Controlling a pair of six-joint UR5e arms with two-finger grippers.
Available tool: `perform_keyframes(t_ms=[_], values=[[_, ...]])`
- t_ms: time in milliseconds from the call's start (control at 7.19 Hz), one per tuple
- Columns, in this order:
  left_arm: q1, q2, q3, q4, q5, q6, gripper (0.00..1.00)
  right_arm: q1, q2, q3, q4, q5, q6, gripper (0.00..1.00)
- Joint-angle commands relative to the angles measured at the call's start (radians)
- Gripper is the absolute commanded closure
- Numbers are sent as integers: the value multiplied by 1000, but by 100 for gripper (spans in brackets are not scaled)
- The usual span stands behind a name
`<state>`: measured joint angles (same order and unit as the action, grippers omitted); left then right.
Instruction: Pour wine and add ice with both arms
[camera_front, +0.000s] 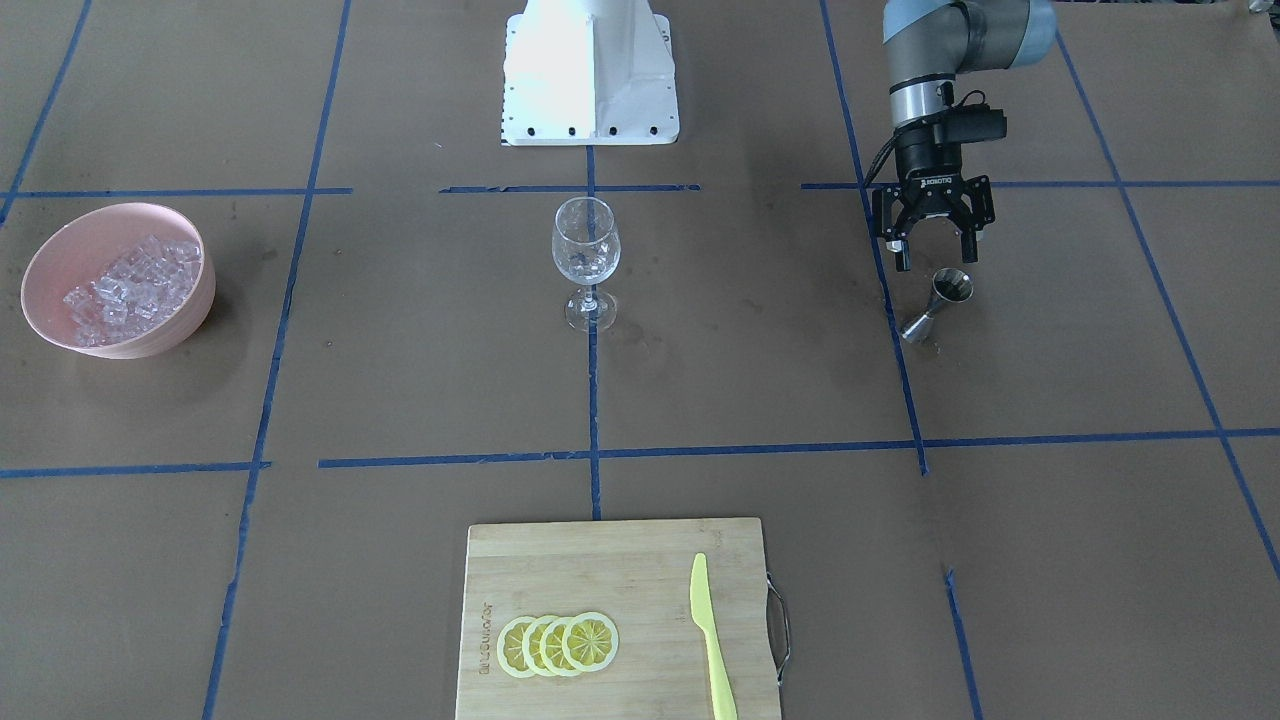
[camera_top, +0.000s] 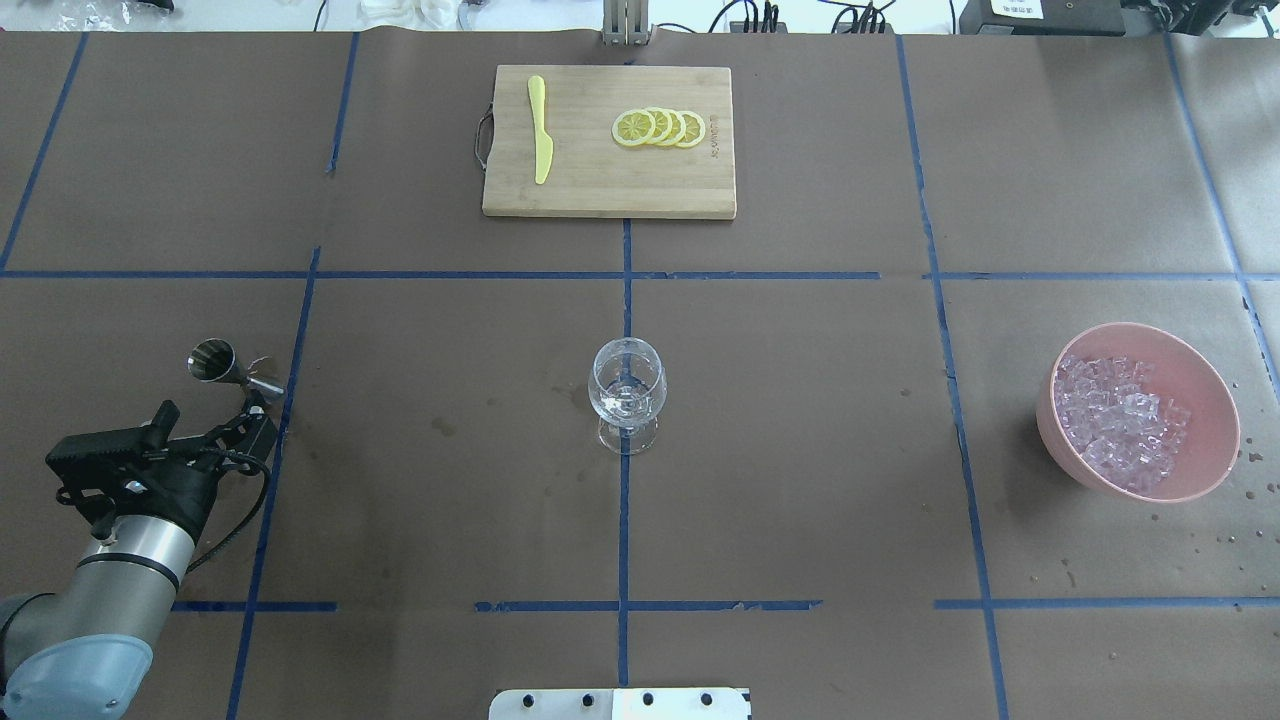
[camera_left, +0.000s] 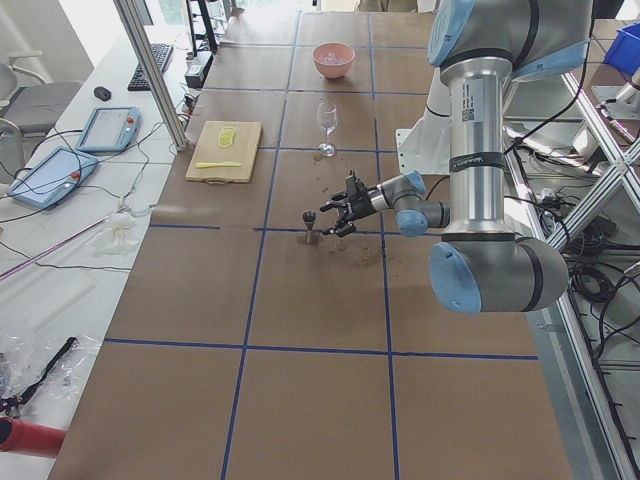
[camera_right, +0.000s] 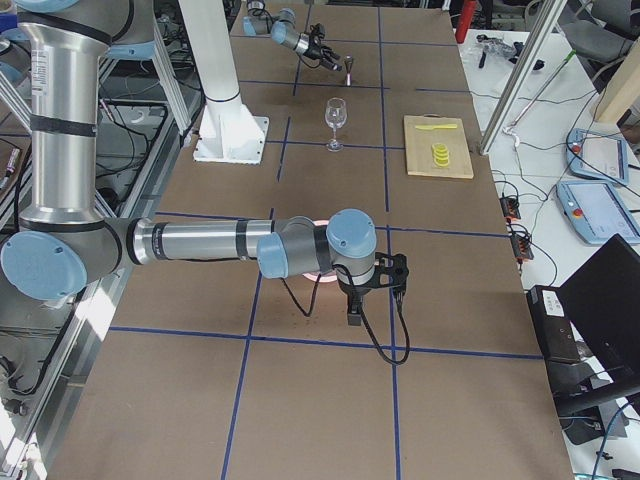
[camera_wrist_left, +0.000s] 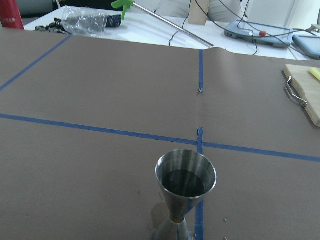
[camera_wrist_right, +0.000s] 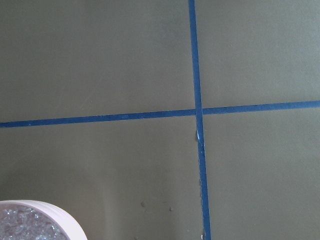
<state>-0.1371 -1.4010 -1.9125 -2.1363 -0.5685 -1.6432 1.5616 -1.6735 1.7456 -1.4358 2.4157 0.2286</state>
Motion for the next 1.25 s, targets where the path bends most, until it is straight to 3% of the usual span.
perform_keyframes(t_ms=[0,696,1113], values=[[-1,-77,94,-1,41,0,4,0,0,0,0,0,0,0],[-4,-93,139,-1,48,-1,13,0,12,5,0,22,15,0],[-12,-104,147,-4,70,-1,17,-31,12,61,0,25,87,0]])
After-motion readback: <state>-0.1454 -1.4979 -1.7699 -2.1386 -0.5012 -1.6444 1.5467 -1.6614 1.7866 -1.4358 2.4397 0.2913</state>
